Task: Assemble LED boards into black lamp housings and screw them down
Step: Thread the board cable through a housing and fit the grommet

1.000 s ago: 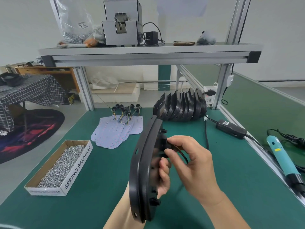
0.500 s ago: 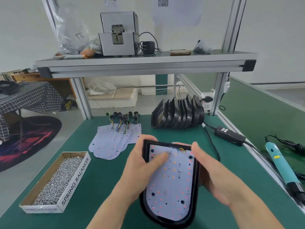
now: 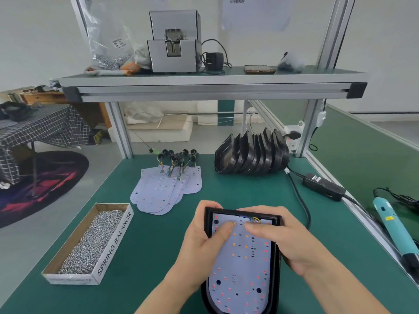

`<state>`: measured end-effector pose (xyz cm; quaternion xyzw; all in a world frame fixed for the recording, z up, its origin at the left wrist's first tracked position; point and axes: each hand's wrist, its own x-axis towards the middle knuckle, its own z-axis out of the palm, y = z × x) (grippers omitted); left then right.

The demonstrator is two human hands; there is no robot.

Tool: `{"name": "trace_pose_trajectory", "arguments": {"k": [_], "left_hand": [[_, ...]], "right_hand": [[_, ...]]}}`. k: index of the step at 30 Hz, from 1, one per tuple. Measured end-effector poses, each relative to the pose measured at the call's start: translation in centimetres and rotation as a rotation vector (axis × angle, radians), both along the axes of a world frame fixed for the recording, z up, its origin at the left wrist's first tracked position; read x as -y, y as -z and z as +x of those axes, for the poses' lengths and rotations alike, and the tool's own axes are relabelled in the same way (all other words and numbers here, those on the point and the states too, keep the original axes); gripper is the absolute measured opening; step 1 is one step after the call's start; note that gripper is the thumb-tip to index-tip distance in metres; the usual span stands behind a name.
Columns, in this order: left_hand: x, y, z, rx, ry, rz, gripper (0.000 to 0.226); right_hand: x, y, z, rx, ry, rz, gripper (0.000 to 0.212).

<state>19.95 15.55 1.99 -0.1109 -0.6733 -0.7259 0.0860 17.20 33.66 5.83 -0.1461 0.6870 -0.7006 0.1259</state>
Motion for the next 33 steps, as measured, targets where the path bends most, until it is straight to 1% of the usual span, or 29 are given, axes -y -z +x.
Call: {"name": "trace_pose_trajectory", "arguments": {"k": [3,7,8,10,12,14,16,19,21,23,26,27,28,29,31,33], "left_hand": [[0.0,0.1,-0.2,0.004,-0.026,-0.004,0.021],[0.0,0.8,-0.5,0.046,-0.094,-0.015,0.013],[-0.1,0.9,-0.6,0.057,-0.108,-0.016,0.014],[-0.2,1.0,-1.0,0.076,-0.129,-0.024,0.016],[-0.4,1.2,-1.4,0.092,-0.146,-0.025,0.014],[-0.5,1.4,-2.0,0.107,-0.146,-0.015,0.013],[-0.6,1.7,-2.5,0.111,-0.143,-0.013,0.014],[-0.6,2.7,-3.8,0.147,-0.197,-0.022,0.015],[-0.3,3.3,-4.9,0.191,-0.262,-0.025,0.014],[-0.1,3.9,-5.8,0.244,-0.311,-0.036,0.014],[0.2,4.8,-6.5,0.338,-0.316,-0.016,0.013],[0.1,5.0,-6.5,0.357,-0.307,-0.001,0.013],[0.0,5.2,-6.6,0.372,-0.297,0.013,0.014],[-0.1,5.4,-6.7,0.383,-0.292,0.019,0.014],[0.0,5.7,-7.2,0.423,-0.284,0.034,0.014],[0.3,5.2,-7.8,0.529,-0.229,0.128,0.017]], "right_hand": [[0.0,0.0,-0.6,0.033,-0.023,0.046,0.030],[0.2,0.4,-1.7,0.246,-0.094,0.049,0.040],[0.4,0.6,-1.9,0.288,-0.099,0.028,0.038],[0.7,1.2,-2.3,0.312,-0.054,-0.028,0.027],[0.9,1.8,-2.5,0.274,0.015,-0.049,0.018],[0.9,2.0,-2.9,0.244,0.056,-0.063,0.013],[0.9,2.3,-3.4,0.262,0.049,-0.063,0.017],[1.3,3.2,-4.0,0.389,0.047,-0.099,0.032],[1.6,4.1,-4.0,0.418,0.085,-0.112,0.032],[1.5,5.4,-3.6,0.352,0.169,-0.027,0.029],[0.8,7.6,-2.7,0.187,0.295,0.268,0.016],[0.6,8.2,-2.5,0.128,0.301,0.368,0.014],[0.5,8.8,-2.3,0.076,0.307,0.445,0.018],[0.6,9.2,-2.2,0.039,0.323,0.493,0.023],[0.7,9.4,-1.9,-0.005,0.360,0.537,0.025],[0.8,9.7,-1.6,-0.042,0.365,0.581,0.025]]}}
